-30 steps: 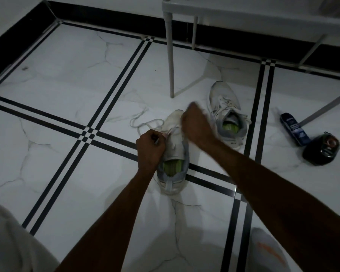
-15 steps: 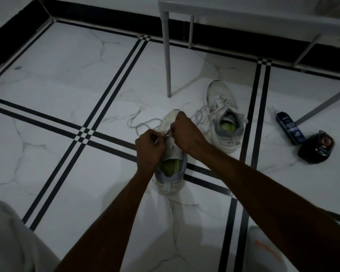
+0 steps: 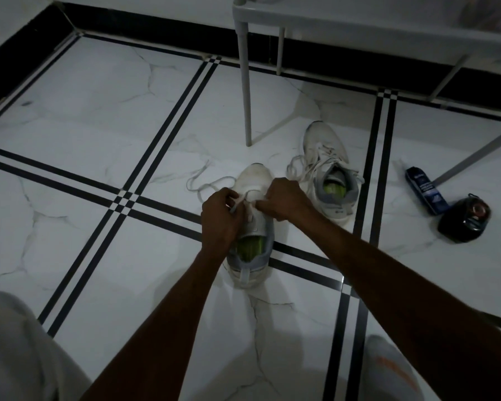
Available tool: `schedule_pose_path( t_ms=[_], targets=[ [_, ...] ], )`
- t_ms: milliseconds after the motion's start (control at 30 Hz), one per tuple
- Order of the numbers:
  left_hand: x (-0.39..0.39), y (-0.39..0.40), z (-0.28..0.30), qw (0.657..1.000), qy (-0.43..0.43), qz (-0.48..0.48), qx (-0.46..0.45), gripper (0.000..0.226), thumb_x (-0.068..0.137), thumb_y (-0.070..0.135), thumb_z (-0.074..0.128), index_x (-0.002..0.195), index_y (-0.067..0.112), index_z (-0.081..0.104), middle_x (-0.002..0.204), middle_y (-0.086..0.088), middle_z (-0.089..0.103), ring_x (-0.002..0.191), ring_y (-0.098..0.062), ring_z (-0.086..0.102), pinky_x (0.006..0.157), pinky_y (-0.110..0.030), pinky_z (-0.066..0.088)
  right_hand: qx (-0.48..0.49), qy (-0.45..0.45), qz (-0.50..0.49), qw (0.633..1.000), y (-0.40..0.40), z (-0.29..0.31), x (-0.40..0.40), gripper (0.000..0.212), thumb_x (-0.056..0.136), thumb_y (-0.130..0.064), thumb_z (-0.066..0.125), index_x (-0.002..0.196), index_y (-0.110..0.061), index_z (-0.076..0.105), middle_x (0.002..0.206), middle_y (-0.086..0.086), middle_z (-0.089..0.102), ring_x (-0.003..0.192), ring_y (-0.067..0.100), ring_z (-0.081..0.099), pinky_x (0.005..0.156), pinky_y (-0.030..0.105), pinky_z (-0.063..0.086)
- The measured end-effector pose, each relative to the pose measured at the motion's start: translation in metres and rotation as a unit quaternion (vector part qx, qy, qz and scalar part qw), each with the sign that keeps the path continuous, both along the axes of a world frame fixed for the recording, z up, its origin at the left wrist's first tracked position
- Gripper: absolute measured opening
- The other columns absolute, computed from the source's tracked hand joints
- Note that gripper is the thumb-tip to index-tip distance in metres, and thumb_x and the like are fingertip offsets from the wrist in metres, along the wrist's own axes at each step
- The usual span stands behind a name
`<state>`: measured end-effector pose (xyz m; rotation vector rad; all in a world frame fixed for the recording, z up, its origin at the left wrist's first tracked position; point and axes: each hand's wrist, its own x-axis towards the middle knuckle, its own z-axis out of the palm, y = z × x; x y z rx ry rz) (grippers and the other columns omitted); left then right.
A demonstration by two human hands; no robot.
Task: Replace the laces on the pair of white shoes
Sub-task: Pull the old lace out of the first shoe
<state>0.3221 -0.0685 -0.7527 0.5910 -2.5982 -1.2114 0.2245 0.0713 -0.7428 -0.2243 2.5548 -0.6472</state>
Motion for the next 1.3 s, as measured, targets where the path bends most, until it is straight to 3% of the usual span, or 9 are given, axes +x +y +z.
schedule_pose_path(
  t_ms=[167, 267, 500, 667, 767, 900, 1100, 1200, 1300],
  targets=[
    [-0.006, -0.003, 0.009, 0.981, -0.053, -0.109, -0.153, 0.044, 0.084, 0.01, 0.068, 0.127, 0.02, 0.067, 0.123, -0.008, 0.05, 0.109, -0.022, 0.051, 0.074, -0.033, 0.048, -0.021, -0.004, -0.017, 1.0, 0.007, 0.001, -0.003, 0.02, 0.075, -0.02, 0.071, 0.086, -0.005, 0.064, 0.095, 0.016, 0.068, 0.088, 0.034, 0.07, 0.067, 0.027, 0.052],
    [-0.004, 0.014, 0.007, 0.963, -0.071, -0.145, -0.214, 0.044, 0.086, 0.01, 0.066, 0.128, 0.019, 0.066, 0.124, -0.009, 0.048, 0.113, -0.028, 0.046, 0.075, -0.034, 0.05, -0.037, 0.017, -0.017, 0.999, 0.002, -0.002, 0.006, 0.024, 0.078, -0.026, 0.07, 0.083, -0.003, 0.069, 0.09, 0.018, 0.07, 0.085, 0.033, 0.069, 0.064, 0.026, 0.043],
    [-0.018, 0.016, 0.005, 0.983, -0.01, -0.141, -0.113, 0.015, 0.089, 0.017, 0.07, 0.08, 0.008, 0.062, 0.083, -0.006, 0.058, 0.079, -0.019, 0.051, 0.068, -0.029, 0.033, -0.044, 0.017, -0.03, 0.998, 0.006, -0.001, 0.006, 0.028, 0.08, -0.03, 0.067, 0.085, -0.004, 0.074, 0.085, 0.019, 0.073, 0.08, 0.035, 0.071, 0.072, 0.037, 0.06],
    [-0.02, -0.002, 0.003, 0.991, 0.031, 0.122, 0.039, 0.012, 0.094, 0.013, 0.065, 0.088, 0.005, 0.057, 0.078, -0.005, 0.061, 0.073, -0.019, 0.059, 0.066, -0.032, 0.047, -0.076, -0.009, -0.052, 0.996, 0.01, -0.005, 0.006, 0.027, 0.078, -0.031, 0.069, 0.084, -0.006, 0.077, 0.083, 0.016, 0.074, 0.077, 0.031, 0.072, 0.072, 0.042, 0.062],
    [-0.015, -0.001, 0.001, 0.995, 0.023, 0.084, 0.055, 0.023, 0.091, 0.003, 0.059, 0.114, 0.006, 0.056, 0.099, -0.008, 0.065, 0.09, -0.021, 0.063, 0.079, -0.036, 0.054, -0.079, -0.008, -0.054, 0.995, 0.008, -0.005, 0.008, 0.027, 0.08, -0.031, 0.07, 0.082, -0.005, 0.076, 0.081, 0.017, 0.073, 0.077, 0.031, 0.072, 0.074, 0.04, 0.061],
    [-0.015, 0.004, 0.004, 0.979, 0.024, -0.169, -0.109, 0.041, 0.082, 0.016, 0.062, 0.123, 0.013, 0.065, 0.113, -0.007, 0.067, 0.101, -0.026, 0.062, 0.085, -0.041, 0.052, -0.076, -0.011, -0.063, 0.995, 0.003, -0.003, 0.005, 0.038, 0.075, -0.04, 0.074, 0.093, -0.006, 0.075, 0.088, 0.017, 0.073, 0.078, 0.032, 0.072, 0.07, 0.043, 0.062],
    [-0.028, 0.01, 0.005, 0.938, -0.006, -0.188, -0.292, 0.018, 0.088, 0.017, 0.063, 0.074, 0.02, 0.074, 0.072, -0.004, 0.065, 0.077, -0.029, 0.062, 0.079, -0.041, 0.039, -0.069, -0.003, -0.038, 0.997, 0.003, -0.006, 0.005, 0.054, 0.071, -0.053, 0.068, 0.099, -0.007, 0.073, 0.091, 0.017, 0.072, 0.079, 0.034, 0.072, 0.07, 0.044, 0.062],
    [-0.026, 0.004, 0.008, 0.951, 0.021, -0.103, -0.292, 0.016, 0.089, 0.018, 0.059, 0.081, 0.016, 0.073, 0.079, -0.003, 0.069, 0.081, -0.025, 0.063, 0.083, -0.042, 0.046, -0.077, -0.004, -0.046, 0.996, 0.01, -0.004, 0.006, 0.047, 0.072, -0.047, 0.068, 0.093, -0.005, 0.074, 0.088, 0.017, 0.073, 0.078, 0.033, 0.071, 0.071, 0.044, 0.062],
    [-0.03, -0.046, 0.015, 0.974, 0.035, 0.202, -0.096, 0.021, 0.089, 0.023, 0.054, 0.094, 0.007, 0.067, 0.093, -0.012, 0.069, 0.09, -0.029, 0.066, 0.081, -0.039, 0.052, -0.098, 0.004, -0.042, 0.994, 0.017, -0.001, 0.004, 0.027, 0.08, -0.03, 0.07, 0.079, -0.004, 0.078, 0.08, 0.015, 0.074, 0.077, 0.032, 0.071, 0.072, 0.047, 0.061]
  ],
)
